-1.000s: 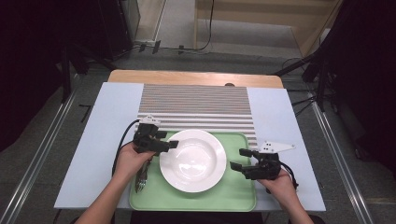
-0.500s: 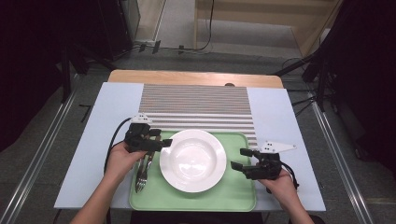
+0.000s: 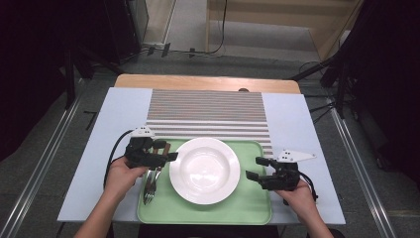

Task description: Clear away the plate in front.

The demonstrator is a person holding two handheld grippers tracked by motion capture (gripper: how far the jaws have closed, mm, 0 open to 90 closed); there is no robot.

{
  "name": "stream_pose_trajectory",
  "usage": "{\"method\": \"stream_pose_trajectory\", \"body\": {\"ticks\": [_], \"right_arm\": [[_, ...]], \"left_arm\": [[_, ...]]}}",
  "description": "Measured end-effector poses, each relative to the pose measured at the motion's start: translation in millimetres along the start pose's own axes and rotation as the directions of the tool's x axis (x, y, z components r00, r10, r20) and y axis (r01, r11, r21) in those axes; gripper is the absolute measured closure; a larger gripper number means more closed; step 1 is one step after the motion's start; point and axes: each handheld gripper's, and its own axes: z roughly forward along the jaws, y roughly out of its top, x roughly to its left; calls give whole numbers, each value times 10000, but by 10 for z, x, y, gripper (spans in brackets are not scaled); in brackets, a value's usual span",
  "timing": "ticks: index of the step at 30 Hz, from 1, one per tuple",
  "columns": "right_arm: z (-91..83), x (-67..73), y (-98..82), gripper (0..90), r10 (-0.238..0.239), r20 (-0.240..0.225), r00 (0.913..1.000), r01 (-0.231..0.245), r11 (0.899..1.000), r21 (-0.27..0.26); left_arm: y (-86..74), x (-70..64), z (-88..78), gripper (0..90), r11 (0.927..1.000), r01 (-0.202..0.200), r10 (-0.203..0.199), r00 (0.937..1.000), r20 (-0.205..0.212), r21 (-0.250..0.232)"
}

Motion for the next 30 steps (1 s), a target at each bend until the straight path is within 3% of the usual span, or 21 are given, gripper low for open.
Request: {"method": "stream_pose_trajectory", "body": {"ticks": [2,17,30], "right_arm": [[-2,-5,1,247,8,-7,10000,-8,10000,-7],[-31,-29,-3,247,72,134,9999,-71,9999,-93],[-67,-34,-23,248,40,226,9997,-37,9999,-163]], "left_arm": [[-31,1,-22,292,9999,166,-166,9999,-43,-44],[-278,24,-177,292,9998,164,-164,9998,80,-107],[-533,34,-269,292,9999,93,-94,9999,-76,-118]]}}
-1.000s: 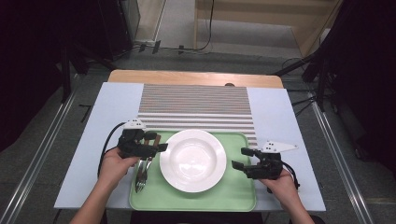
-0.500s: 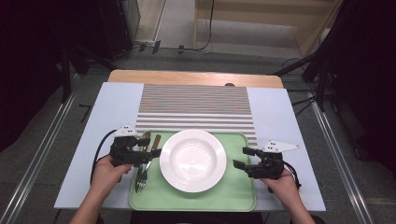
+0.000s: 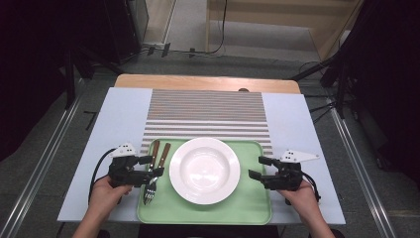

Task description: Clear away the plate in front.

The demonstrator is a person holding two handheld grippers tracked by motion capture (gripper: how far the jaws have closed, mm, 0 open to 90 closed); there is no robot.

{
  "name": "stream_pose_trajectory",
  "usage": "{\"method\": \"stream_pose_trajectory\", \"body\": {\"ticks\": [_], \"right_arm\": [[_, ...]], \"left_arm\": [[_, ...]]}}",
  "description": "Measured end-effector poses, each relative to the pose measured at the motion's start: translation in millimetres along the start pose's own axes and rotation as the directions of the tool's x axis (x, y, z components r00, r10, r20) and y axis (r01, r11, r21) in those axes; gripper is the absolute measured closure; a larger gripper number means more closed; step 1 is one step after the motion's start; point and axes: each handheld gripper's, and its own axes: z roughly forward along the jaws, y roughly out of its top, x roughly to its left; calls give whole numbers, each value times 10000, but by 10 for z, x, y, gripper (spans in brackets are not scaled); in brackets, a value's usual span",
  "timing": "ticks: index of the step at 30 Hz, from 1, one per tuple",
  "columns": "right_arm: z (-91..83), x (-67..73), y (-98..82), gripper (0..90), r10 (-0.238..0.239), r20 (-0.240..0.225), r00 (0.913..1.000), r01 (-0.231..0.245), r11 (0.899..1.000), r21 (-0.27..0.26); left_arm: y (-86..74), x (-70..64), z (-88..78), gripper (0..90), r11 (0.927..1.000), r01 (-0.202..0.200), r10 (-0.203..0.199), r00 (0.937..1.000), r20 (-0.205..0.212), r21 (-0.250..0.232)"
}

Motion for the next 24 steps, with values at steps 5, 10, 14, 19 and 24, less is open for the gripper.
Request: {"method": "stream_pose_trajectory", "body": {"ticks": [5,10,14,19,24], "right_arm": [[-49,-15,-23,247,-46,169,9998,46,10000,-26],[-59,-52,-46,247,-37,257,9997,36,10000,64],[-44,-55,-49,248,-109,228,9997,107,9999,97],[-34,-54,-52,247,-132,181,9997,129,9998,171],[-23,-56,-53,248,-105,169,9998,101,9997,219]], "left_arm": [[-40,21,-34,292,10000,-20,20,10000,-69,18],[-81,96,-110,292,9999,25,-26,10000,-96,-119],[-109,159,-120,292,9998,158,-161,9996,-237,-103],[-121,181,-128,292,9998,188,-190,9994,-275,-83],[-118,156,-93,292,10000,87,-87,9997,-209,32]]}}
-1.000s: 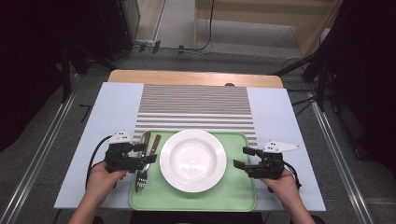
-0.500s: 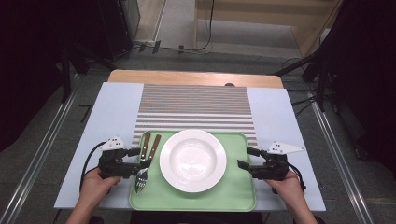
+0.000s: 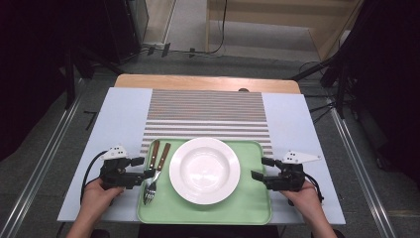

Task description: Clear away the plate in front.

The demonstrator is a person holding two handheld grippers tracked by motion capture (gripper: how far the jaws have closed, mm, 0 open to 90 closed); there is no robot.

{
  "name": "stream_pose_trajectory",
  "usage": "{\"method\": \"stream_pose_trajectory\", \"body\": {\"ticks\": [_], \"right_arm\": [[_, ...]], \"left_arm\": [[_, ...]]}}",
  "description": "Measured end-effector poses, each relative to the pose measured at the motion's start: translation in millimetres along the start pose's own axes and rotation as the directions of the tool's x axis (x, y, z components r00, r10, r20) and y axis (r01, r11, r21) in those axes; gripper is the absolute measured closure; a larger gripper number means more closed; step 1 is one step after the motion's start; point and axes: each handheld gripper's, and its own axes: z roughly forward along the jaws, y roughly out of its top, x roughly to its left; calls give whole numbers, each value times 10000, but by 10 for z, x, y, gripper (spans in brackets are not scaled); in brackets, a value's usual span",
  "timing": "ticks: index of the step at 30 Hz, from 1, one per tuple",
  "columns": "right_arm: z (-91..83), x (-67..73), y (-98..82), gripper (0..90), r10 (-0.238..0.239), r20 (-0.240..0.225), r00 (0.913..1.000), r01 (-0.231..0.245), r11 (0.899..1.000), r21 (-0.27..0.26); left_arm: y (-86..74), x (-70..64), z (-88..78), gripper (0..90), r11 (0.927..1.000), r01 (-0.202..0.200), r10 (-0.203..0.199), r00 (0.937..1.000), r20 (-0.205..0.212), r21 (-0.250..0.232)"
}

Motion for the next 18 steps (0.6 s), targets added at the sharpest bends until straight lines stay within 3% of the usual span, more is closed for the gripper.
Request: {"method": "stream_pose_trajectory", "body": {"ticks": [18], "right_arm": [[13,1,-11,248,59,-18,10000,-59,9999,95]], "left_arm": [[-1,-21,19,292,9999,-81,79,9999,127,124]]}}
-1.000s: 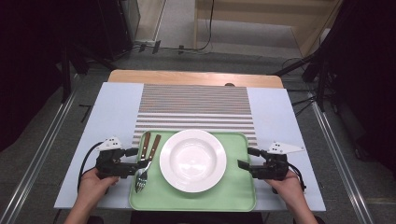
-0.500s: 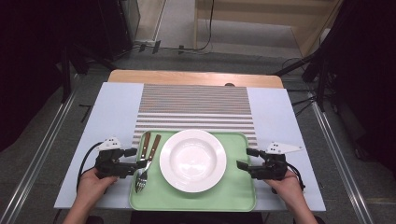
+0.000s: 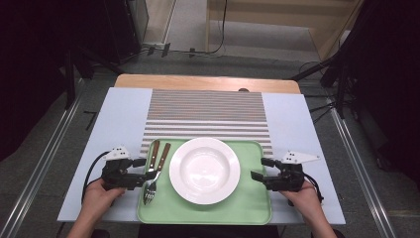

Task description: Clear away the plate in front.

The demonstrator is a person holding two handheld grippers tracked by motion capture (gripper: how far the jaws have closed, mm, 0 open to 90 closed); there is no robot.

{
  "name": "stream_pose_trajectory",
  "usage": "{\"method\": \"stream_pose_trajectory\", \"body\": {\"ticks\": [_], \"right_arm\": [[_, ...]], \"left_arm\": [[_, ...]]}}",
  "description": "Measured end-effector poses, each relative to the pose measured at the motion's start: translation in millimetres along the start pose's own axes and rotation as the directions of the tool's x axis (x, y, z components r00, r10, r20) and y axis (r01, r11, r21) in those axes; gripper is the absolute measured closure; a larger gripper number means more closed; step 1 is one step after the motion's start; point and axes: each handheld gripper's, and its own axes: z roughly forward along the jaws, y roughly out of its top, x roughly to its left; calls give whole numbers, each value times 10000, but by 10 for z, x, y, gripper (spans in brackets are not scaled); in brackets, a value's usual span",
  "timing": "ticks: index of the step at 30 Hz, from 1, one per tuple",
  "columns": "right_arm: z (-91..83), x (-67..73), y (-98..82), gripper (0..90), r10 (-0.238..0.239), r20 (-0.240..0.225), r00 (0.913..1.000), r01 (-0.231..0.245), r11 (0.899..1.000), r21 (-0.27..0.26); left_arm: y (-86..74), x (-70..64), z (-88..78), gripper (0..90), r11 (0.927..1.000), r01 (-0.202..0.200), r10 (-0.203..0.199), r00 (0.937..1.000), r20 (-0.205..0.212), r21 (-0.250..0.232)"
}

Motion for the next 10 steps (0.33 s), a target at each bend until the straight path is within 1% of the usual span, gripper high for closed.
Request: {"method": "stream_pose_trajectory", "body": {"ticks": [6,10], "right_arm": [[6,4,-3,248,-20,-14,10000,20,10000,38],[13,7,-6,248,-73,3,10000,73,9999,88]], "left_arm": [[-2,-6,9,292,10000,-13,13,10000,-40,87],[-1,-9,14,291,9999,2,-2,10000,8,148]]}}
